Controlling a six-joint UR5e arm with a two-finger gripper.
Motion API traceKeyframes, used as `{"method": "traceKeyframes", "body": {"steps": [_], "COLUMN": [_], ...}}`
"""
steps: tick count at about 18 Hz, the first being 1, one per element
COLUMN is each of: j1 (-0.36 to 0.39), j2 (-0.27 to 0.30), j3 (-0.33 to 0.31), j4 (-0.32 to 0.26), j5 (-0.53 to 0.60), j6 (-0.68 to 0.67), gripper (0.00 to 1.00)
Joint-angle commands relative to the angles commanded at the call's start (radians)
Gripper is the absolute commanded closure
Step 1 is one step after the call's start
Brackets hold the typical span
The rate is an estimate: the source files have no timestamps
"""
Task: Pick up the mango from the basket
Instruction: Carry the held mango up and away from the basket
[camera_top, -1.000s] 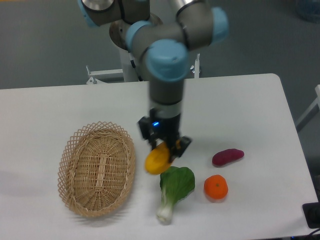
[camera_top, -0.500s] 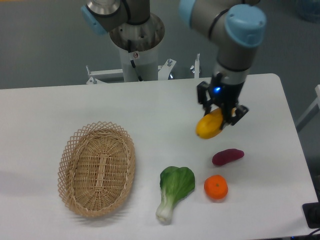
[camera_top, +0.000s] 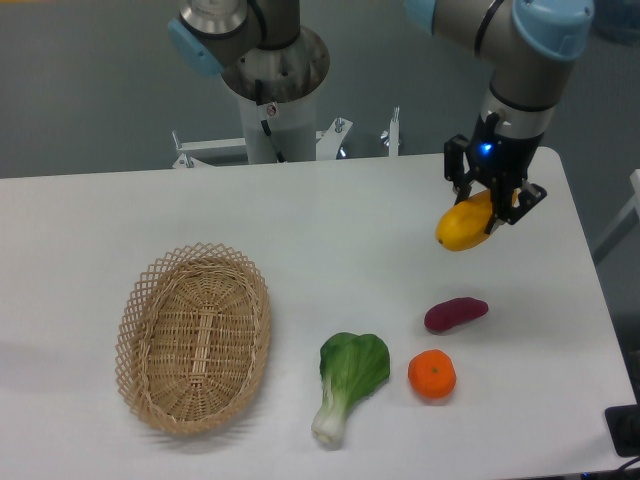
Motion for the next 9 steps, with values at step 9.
{"method": "traceKeyframes", "body": {"steps": [9], "j1": [0.0], "j2": [-0.005], "j3": [0.011], "j4": [-0.002], "j5": [0.003], "j6": [-0.002], "gripper": [0.58]}}
